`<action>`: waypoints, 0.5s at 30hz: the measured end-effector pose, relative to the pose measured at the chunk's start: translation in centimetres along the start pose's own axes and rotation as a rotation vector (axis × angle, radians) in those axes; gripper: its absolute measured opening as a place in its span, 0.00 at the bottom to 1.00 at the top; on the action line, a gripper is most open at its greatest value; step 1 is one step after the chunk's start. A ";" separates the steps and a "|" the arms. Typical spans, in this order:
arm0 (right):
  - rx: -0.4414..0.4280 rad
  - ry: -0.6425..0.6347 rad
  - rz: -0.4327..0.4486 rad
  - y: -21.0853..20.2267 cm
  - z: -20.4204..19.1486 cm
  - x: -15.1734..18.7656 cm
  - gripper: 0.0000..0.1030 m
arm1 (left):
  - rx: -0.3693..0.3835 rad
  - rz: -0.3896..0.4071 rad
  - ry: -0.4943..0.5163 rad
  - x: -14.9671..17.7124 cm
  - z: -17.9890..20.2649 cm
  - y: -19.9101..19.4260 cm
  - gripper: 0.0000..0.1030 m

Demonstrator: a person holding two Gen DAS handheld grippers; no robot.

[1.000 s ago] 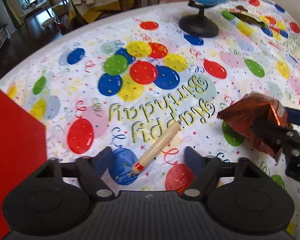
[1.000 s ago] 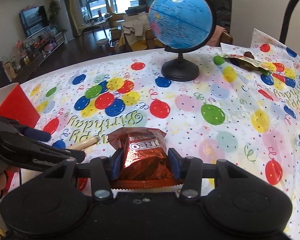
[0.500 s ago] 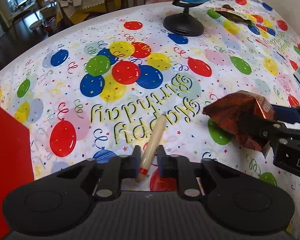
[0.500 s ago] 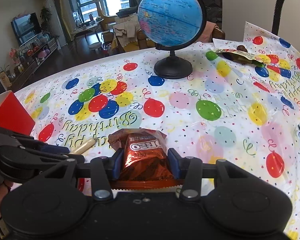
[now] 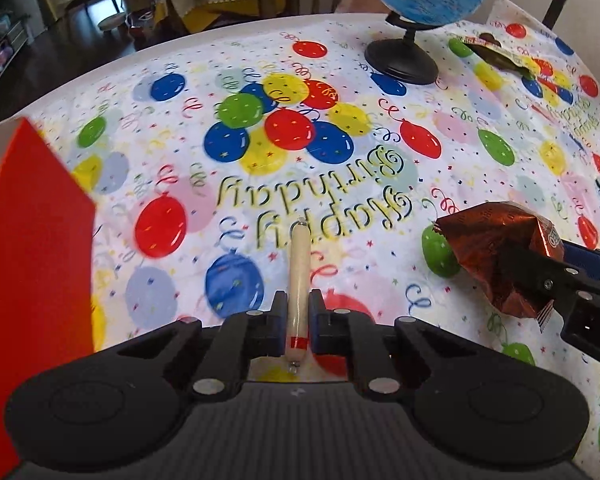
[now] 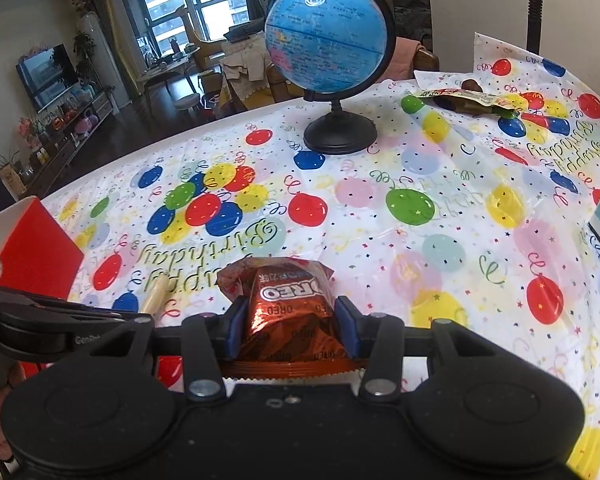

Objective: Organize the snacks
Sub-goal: 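Carry the wooden stick with the left tool while the right tool carries the brown packet to the box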

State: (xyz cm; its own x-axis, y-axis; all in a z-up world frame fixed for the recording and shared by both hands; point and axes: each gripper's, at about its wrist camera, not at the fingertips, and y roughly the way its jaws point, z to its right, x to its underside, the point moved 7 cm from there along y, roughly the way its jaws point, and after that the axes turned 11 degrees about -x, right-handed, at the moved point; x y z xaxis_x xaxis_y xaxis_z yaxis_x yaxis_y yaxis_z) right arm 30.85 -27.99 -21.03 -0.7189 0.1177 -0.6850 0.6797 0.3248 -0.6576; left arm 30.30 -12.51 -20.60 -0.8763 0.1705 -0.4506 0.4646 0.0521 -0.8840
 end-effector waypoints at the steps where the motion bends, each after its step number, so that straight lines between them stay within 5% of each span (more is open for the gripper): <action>1: -0.003 -0.003 0.001 -0.3 -0.2 0.1 0.43 | -0.002 -0.001 -0.010 0.3 -0.3 -0.4 0.10; 15: -0.018 -0.066 0.033 -5.2 -4.5 0.5 0.42 | 0.027 0.060 -0.055 3.0 -2.5 -7.4 0.10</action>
State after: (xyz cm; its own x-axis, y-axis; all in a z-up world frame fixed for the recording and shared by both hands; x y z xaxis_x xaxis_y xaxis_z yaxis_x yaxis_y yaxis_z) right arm 26.33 -25.40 -16.57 -0.6843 0.0669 -0.7261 0.7001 0.3388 -0.6286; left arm 24.55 -9.94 -15.06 -0.8528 0.1178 -0.5087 0.5139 0.0171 -0.8577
